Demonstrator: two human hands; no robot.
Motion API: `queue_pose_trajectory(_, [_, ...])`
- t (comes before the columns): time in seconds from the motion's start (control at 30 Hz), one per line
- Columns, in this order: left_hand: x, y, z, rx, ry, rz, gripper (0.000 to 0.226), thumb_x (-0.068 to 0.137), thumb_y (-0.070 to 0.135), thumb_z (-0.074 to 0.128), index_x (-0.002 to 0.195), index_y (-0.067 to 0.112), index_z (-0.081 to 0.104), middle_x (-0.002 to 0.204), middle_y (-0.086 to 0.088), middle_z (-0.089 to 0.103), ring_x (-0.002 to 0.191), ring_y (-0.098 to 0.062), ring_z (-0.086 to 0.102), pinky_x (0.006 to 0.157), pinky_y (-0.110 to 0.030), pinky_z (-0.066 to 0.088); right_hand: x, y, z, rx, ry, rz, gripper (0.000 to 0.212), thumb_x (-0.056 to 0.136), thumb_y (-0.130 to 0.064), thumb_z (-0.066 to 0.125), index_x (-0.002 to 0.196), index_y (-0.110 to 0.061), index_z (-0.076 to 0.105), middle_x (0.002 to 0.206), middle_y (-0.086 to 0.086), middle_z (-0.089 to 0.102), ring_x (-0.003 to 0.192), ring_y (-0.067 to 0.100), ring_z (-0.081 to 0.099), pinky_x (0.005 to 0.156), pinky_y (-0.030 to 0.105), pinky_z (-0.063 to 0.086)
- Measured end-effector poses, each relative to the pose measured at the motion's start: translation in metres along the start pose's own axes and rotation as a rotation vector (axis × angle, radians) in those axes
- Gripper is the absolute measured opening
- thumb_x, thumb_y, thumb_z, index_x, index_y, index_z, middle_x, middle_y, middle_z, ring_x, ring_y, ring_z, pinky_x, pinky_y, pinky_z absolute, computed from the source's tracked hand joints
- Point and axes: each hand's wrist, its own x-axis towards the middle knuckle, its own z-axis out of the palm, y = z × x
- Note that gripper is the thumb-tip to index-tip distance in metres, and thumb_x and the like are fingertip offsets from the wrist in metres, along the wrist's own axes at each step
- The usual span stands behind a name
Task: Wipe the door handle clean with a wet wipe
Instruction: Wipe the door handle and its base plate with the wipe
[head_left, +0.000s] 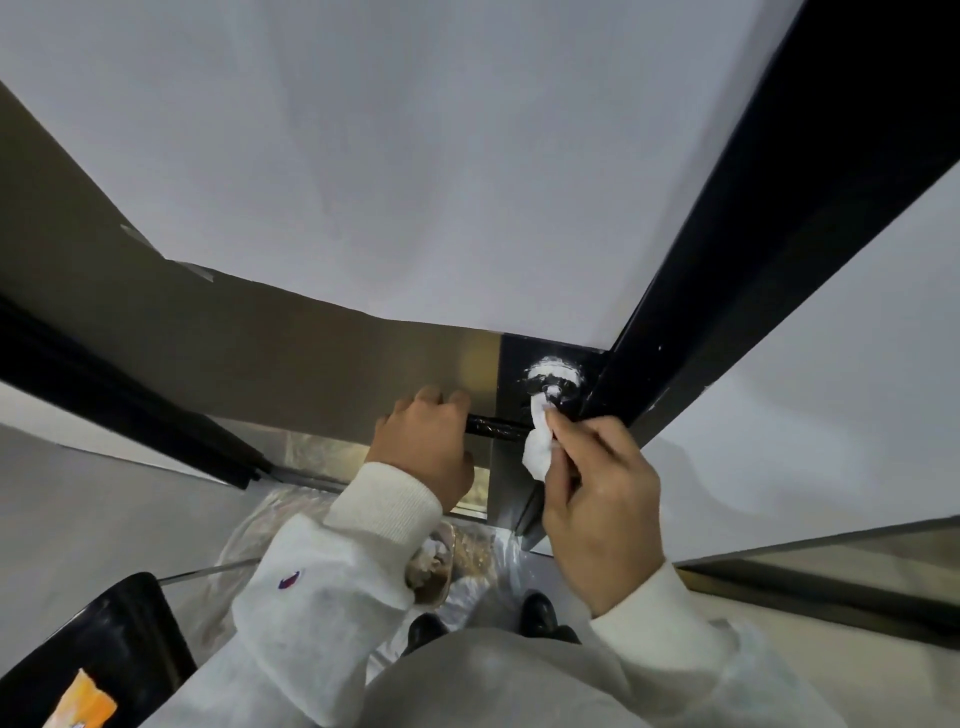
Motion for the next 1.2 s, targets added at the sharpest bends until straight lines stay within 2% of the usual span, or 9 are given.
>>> queue_pose_trajectory(0.27, [-0.001,-0.004,0.0,-0.043,-0.015,0.031,0.041,0.084,0.016,0.063,0.123,0.021,0.051,0.109,-0.003,0.053,0.099,-0.03,0.058,0.09,-0.046,0.055,0.01,0.004,0.005,-0.24,-0.048,-0.104,0.026,0.077,0.008,0.074,0.103,0.003,0.074,0.096,0.015,0.064,0.088,0.034,0.061,0.062,0.039,0.058])
queue_pose_trajectory(0.4, [-0.002,-0.004,-0.004,-0.047,-0.053,0.015,0.045,0.085,0.021,0.062,0.127,0.023,0.049,0.115,-0.003,0.054,0.107,-0.032,0.056,0.094,-0.048,0.052,-0.005,0.019,0.017,-0.207,-0.168,-0.124,0.034,0.076,0.01,0.076,0.109,0.003,0.073,0.101,0.014,0.064,0.093,0.03,0.061,0.073,0.034,0.058])
queue_pose_trajectory(0.5, [-0.006,0.004,-0.005,0.076,-0.013,-0.04,0.049,0.084,0.029,0.06,0.131,0.026,0.046,0.128,-0.004,0.049,0.126,-0.034,0.039,0.108,-0.056,0.034,-0.006,0.025,0.013,-0.133,-0.112,-0.129,0.021,0.093,-0.003,0.06,0.108,0.003,0.073,0.101,0.014,0.065,0.094,0.026,0.061,0.079,0.032,0.056])
queue_pose_trajectory(0.6, [-0.011,0.024,-0.006,0.081,0.2,0.024,0.054,0.077,0.025,0.056,0.131,0.022,0.052,0.136,-0.005,0.048,0.139,-0.033,0.028,0.11,-0.06,0.018,-0.002,0.025,0.013,-0.147,-0.072,-0.159,0.018,0.092,0.002,0.062,0.105,0.005,0.074,0.101,0.016,0.067,0.093,0.029,0.065,0.084,0.031,0.056])
queue_pose_trajectory(0.73, [-0.011,0.048,-0.001,-0.074,0.275,0.213,0.039,0.084,0.03,0.037,0.115,0.029,0.062,0.105,0.008,0.069,0.107,-0.021,0.058,0.088,-0.043,0.036,0.003,0.02,0.012,0.029,-0.052,-0.139,0.041,0.103,-0.018,0.041,0.099,0.005,0.074,0.104,0.017,0.068,0.1,0.021,0.06,0.099,0.015,0.044])
queue_pose_trajectory(0.83, [-0.006,0.05,0.009,-0.135,0.258,0.203,0.036,0.089,0.031,0.034,0.11,0.031,0.063,0.084,0.007,0.071,0.084,-0.022,0.066,0.083,-0.04,0.041,0.0,0.023,0.008,0.111,-0.028,-0.054,0.029,0.1,-0.014,0.05,0.108,0.002,0.073,0.11,0.015,0.067,0.101,0.017,0.063,0.099,0.014,0.046])
queue_pose_trajectory(0.93, [-0.005,0.052,0.016,-0.189,0.35,0.164,0.024,0.09,0.028,0.047,0.098,0.028,0.07,0.066,0.004,0.068,0.07,-0.023,0.066,0.077,-0.037,0.039,-0.004,0.024,0.014,0.152,0.026,0.085,0.026,0.088,0.002,0.066,0.112,-0.003,0.074,0.111,0.011,0.069,0.099,0.018,0.067,0.093,0.024,0.053])
queue_pose_trajectory(1.03, [-0.005,0.055,0.018,-0.243,0.433,0.155,0.015,0.089,0.024,0.058,0.09,0.028,0.072,0.056,0.004,0.063,0.06,-0.021,0.062,0.075,-0.034,0.039,-0.003,0.016,0.024,0.205,0.062,0.194,0.033,0.086,0.005,0.064,0.115,-0.005,0.074,0.119,0.01,0.071,0.109,0.018,0.068,0.098,0.027,0.052])
queue_pose_trajectory(1.2, [0.007,0.048,0.02,-0.322,0.444,0.12,0.018,0.093,0.028,0.057,0.08,0.029,0.069,0.047,0.01,0.042,0.048,-0.013,0.036,0.079,-0.044,0.05,-0.004,0.012,0.033,0.16,0.074,0.117,0.039,0.088,0.007,0.055,0.125,0.001,0.067,0.131,0.016,0.065,0.123,0.024,0.063,0.108,0.026,0.046])
